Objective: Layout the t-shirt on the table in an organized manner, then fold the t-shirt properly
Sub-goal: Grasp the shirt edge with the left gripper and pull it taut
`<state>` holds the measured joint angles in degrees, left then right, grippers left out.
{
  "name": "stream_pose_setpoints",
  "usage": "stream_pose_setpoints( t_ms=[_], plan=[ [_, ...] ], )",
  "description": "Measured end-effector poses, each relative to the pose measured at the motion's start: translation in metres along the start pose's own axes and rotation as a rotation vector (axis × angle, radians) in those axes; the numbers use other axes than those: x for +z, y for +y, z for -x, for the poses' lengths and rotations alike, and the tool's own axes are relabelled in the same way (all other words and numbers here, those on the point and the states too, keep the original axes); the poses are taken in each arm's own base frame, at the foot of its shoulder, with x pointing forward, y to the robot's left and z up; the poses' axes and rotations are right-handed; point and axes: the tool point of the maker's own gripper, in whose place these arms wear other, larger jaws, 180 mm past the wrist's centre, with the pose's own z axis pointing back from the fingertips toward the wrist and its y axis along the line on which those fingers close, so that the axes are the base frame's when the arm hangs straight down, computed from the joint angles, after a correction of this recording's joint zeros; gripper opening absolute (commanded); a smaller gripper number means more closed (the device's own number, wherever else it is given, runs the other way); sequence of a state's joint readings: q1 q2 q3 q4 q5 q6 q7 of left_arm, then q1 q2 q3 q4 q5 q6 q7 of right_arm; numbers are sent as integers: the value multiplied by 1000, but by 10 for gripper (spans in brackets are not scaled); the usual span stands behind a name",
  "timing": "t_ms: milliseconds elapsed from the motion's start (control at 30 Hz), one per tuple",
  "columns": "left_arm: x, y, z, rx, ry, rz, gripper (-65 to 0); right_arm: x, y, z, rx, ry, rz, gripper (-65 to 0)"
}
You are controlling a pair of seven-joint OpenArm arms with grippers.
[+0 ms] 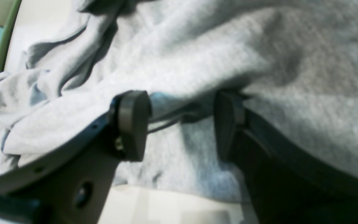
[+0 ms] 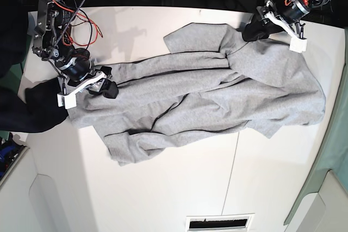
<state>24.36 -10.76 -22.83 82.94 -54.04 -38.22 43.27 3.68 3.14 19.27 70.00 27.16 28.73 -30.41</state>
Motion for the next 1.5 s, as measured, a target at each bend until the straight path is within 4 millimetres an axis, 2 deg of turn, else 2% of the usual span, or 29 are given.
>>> stream_pose_setpoints(
  t_ms=[33,67,133,267,333,400,567,733,800,900,967,1033,1067,1133,1200,1267,1367,1500],
  plan=[
    [-4,-4,-2,-9,-7,7,-377,0,0,0,0,0,0,-316],
    [-7,-6,0,-19,-5,11,-470,0,0,0,-1,0,0,-318],
    [-13,-10,-6,-42,-29,16,-650,0,0,0,0,0,0,-376],
    [-8,-4,-22,-73,-71,6,-650,0,0,-7,1,-39,0,-650],
    [4,9,-35,-96,-83,-28,-650,1,4,-13,25,-65,-26,-650],
    [23,24,-58,-131,-112,-69,-650,2,3,-20,51,-67,-33,-650],
    [71,56,-101,-240,-55,-163,-650,5,-4,-51,100,-107,-23,-650],
    [102,59,-135,-311,20,-167,-650,7,-6,-76,134,-138,-17,-650],
    [110,53,-146,-310,29,-137,-650,7,-5,-81,137,-146,-18,-650],
    [112,47,-145,-299,56,-106,-650,6,-3,-73,122,-107,-30,-638],
    [111,47,-141,-290,60,-102,-650,5,-2,-63,106,-62,-39,-505],
    [110,47,-138,-281,62,-99,-566,5,-1,-53,90,-17,-48,-419],
    [110,47,-136,-278,64,-97,-518,5,0,-51,83,-9,-54,-404],
    [109,47,-135,-276,65,-96,-434,5,0,-52,83,-10,-55,-404],
    [110,49,-130,-272,77,-99,-378,5,1,-55,82,-27,-56,-404],
    [112,50,-126,-265,87,-101,-370,5,1,-59,82,-49,-57,-404],
    [114,53,-118,-258,110,-109,-371,7,3,-78,82,-143,-62,-404],
    [115,52,-127,-261,80,-111,-371,6,4,-104,144,-220,-32,-404]
  ],
)
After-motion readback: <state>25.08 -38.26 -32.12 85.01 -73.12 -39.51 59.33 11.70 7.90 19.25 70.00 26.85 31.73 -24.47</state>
